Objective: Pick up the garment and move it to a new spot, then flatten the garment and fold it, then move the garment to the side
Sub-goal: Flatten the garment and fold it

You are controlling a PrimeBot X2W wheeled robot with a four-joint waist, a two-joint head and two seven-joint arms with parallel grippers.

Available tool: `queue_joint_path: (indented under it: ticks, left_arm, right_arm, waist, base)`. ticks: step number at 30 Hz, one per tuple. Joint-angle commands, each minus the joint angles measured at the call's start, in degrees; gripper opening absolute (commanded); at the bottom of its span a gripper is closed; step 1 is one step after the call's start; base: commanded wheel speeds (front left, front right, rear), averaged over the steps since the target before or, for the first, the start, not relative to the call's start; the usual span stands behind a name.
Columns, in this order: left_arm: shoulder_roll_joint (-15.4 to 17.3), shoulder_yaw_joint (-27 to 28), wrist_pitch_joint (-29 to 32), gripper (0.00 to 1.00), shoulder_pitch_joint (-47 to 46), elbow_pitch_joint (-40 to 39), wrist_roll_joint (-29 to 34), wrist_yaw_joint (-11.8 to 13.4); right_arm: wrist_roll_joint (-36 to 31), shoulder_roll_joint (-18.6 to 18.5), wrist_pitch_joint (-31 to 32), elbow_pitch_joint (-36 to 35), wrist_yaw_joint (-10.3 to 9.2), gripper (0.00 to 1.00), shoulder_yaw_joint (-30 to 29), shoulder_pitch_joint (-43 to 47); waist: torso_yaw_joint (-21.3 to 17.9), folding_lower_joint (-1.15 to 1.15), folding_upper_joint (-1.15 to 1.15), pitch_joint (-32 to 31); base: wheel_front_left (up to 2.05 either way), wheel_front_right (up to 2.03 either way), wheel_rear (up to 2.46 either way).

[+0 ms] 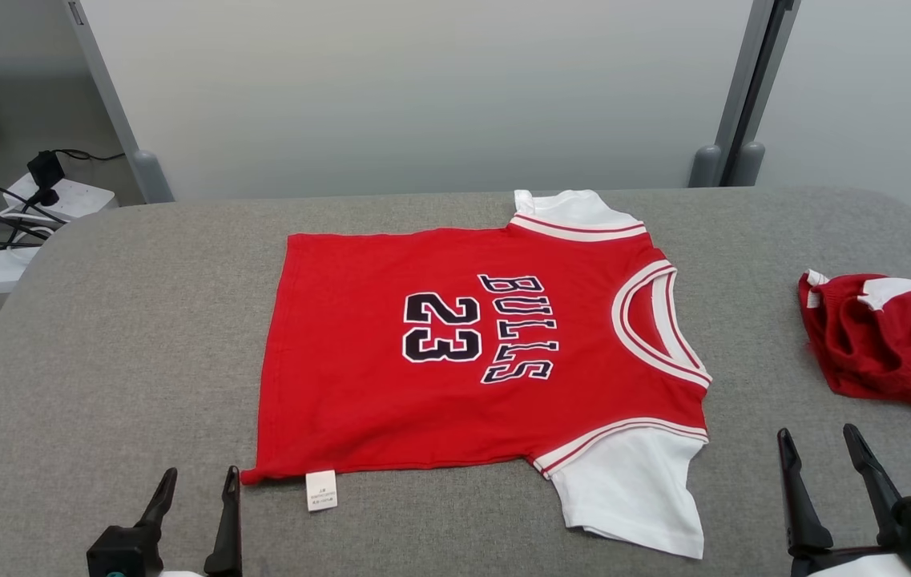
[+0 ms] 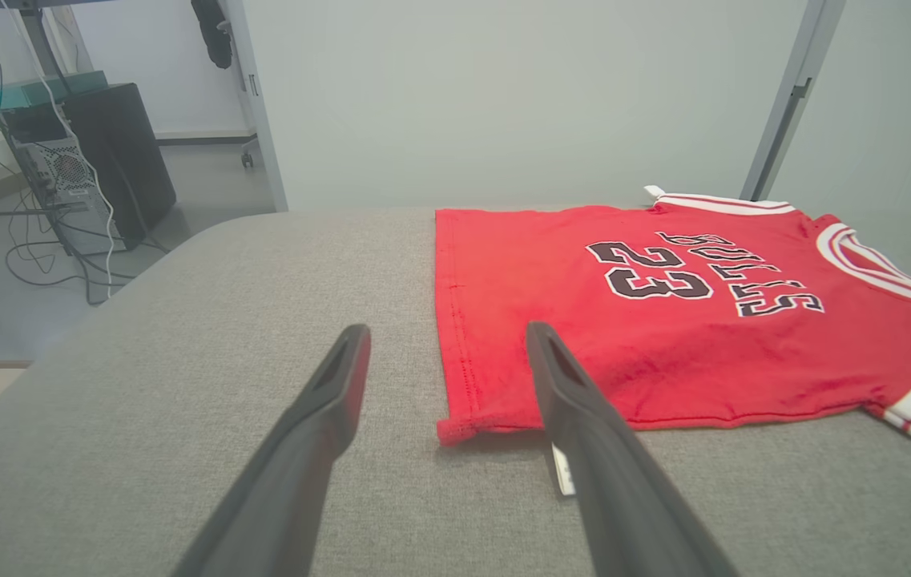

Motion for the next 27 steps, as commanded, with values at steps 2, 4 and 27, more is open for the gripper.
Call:
queue_joint_path:
  ticks: [2,4,27]
  left_arm:
    - [0.38,2.02,-0.35,1.00,-1.00,-1.67,0.70,0.50]
    - [0.33,2.00,-0.35,1.00,-0.96,-1.61,0.77,0.43]
    - [0.10,-0.14,-0.35,1.00,-1.68,-0.46,1.03,-0.51]
  right_arm:
    - [-0.52,-0.49,-0.82,-1.24,0.25,1.00,1.60,-0.99]
    - [-0.64,-0.44,-0.82,-0.98,0.25,1.00,1.74,-1.05]
    - [1.48,-0.12,-0.82,14.72,0.25,1.00,6.94,-2.02]
  waist:
    - [-0.02,0.00,0.00,-0.03]
    - [-0.01,0.00,0.00,-0.01]
    - [1.04,0.00,0.00,2.12]
  base:
    - [0.00,0.00,0.00]
    - [0.00,0.00,0.00]
    - [0.00,0.00,0.00]
